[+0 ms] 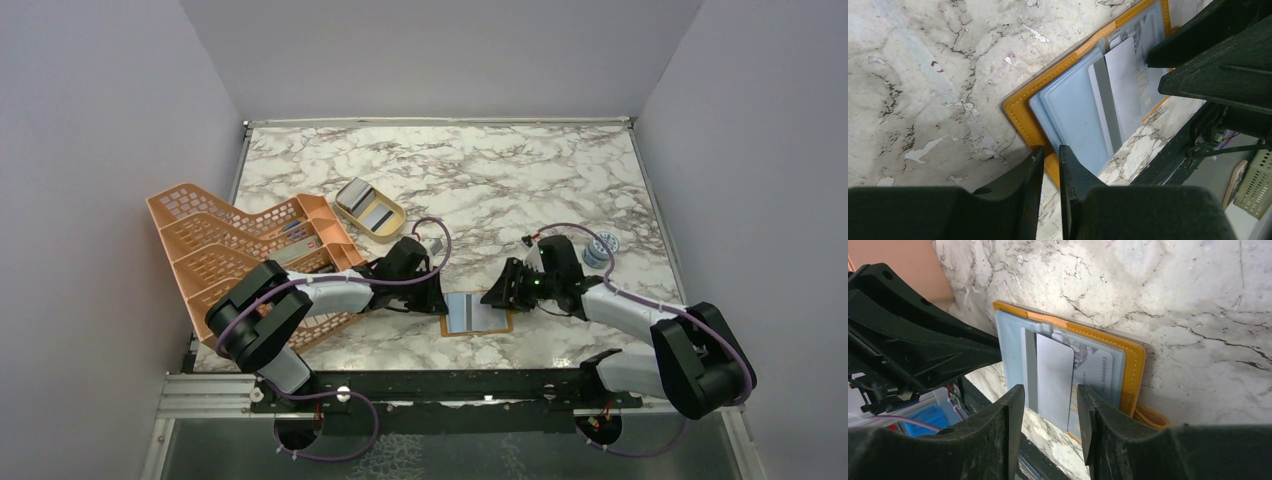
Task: Put the credit cards into the card holder
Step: Insert the credit card into the card holder.
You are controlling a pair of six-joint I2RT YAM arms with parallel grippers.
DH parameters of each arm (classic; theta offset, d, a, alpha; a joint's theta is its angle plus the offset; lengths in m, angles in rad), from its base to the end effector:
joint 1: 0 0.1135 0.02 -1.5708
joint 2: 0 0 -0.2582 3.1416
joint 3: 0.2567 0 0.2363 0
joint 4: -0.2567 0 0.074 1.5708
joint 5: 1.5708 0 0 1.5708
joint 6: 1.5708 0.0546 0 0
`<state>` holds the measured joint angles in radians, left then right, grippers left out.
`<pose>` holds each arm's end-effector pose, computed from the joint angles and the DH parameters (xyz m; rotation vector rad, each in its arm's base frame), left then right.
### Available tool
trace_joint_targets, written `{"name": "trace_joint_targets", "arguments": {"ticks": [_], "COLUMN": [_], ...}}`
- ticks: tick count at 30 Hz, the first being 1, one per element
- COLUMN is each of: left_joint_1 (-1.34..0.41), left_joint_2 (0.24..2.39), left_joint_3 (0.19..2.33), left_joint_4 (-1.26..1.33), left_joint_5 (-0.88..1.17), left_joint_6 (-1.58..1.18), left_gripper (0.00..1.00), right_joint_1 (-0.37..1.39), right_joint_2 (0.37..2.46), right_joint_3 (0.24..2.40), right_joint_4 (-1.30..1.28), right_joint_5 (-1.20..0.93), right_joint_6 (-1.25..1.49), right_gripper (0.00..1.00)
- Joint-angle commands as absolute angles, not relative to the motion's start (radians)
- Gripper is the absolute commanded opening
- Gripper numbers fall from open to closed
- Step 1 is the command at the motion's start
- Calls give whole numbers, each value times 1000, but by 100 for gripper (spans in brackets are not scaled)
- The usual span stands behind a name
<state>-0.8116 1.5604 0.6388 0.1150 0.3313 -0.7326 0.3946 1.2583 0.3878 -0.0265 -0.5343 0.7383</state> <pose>0.1869 -0.2227 0.1352 0.2793 2.6104 -1.0481 0.1825 0.1061 0.1285 0.2019 2.6413 1.1046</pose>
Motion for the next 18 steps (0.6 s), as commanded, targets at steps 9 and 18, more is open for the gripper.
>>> {"name": "trace_joint_targets", "arguments": {"ticks": [9, 18], "left_joint_1": [-828, -832], "left_joint_2": [1575, 1584], "left_joint_3": [630, 636], "left_joint_4": [111, 111], "left_joint_5": [308, 306], "left_joint_6": [-733, -732], "left_gripper": [20, 21], "right_joint_1": [452, 464], "right_joint_2": [1269, 1282], "right_joint_3": [396, 377], "right_joint_4": [-56, 24], "right_joint_5": [-463, -491], "right_joint_6": [749, 779], "right_gripper": [45, 51]}}
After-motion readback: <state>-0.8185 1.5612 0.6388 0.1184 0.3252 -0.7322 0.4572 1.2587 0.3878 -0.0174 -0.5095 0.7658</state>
